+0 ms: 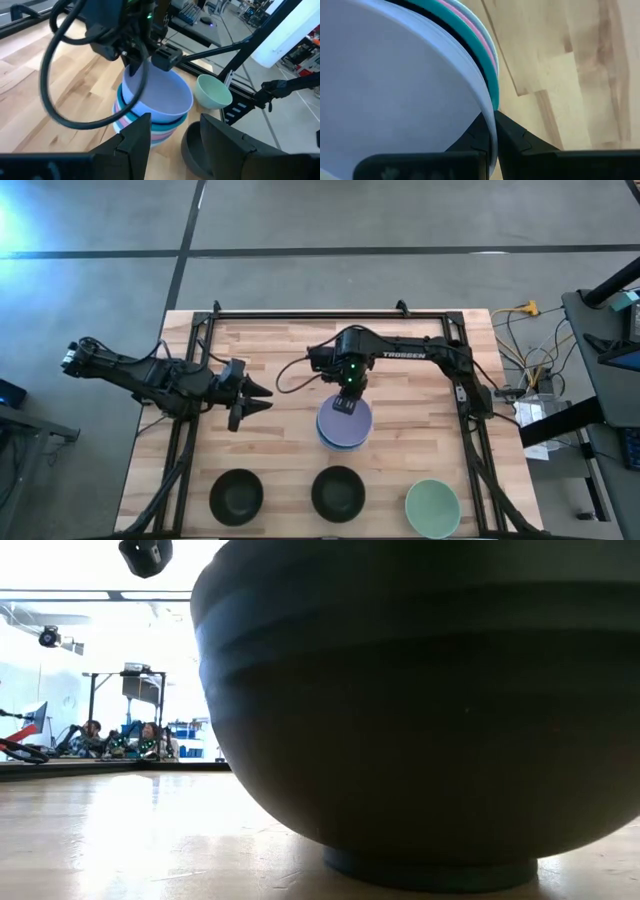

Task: Nest bowls inside each other
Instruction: Stack the purple bowl on top of the blue bowl

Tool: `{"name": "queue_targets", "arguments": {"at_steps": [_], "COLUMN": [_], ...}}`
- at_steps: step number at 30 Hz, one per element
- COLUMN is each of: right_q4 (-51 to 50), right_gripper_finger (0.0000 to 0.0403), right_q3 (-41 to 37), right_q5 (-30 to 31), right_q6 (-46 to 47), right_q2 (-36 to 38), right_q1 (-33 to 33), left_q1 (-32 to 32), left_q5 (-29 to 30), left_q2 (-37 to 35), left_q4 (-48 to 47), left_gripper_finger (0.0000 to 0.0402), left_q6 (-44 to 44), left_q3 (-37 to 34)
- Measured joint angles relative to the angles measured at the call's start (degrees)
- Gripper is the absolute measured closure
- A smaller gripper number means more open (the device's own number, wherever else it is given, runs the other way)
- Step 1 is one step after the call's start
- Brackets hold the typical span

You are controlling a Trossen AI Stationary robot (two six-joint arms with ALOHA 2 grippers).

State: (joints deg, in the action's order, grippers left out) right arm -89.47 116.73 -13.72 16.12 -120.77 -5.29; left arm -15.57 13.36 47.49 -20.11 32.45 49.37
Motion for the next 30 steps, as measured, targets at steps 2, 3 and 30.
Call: {"name": "queue_targets", "arguments": {"at_steps": [2, 3, 30], "right_q4": [0.1, 0.1, 2.6], "right_gripper_finger": [0.0390, 0.0390, 0.0379], "right_q3": [0.0, 0.0, 0.1], "right_q5": [0.2, 0.3, 0.0], "right_q6": [0.2, 0.2, -0.1], "right_q2": [0.0, 0.0, 0.0], "right_q1": [0.1, 0.1, 2.3], "left_q1": [0.0, 0.0, 0.0], "left_q5": [0.0, 0.0, 0.0], "left_q2": [0.1, 0.1, 0.1], "left_q4": [0.0, 0.0, 0.1], "left_gripper_finger": [0.0247, 0.0247, 0.0247], "left_q6": [0.0, 0.0, -0.3], "left_q3": [-0.1, -0.1, -0.1]}}
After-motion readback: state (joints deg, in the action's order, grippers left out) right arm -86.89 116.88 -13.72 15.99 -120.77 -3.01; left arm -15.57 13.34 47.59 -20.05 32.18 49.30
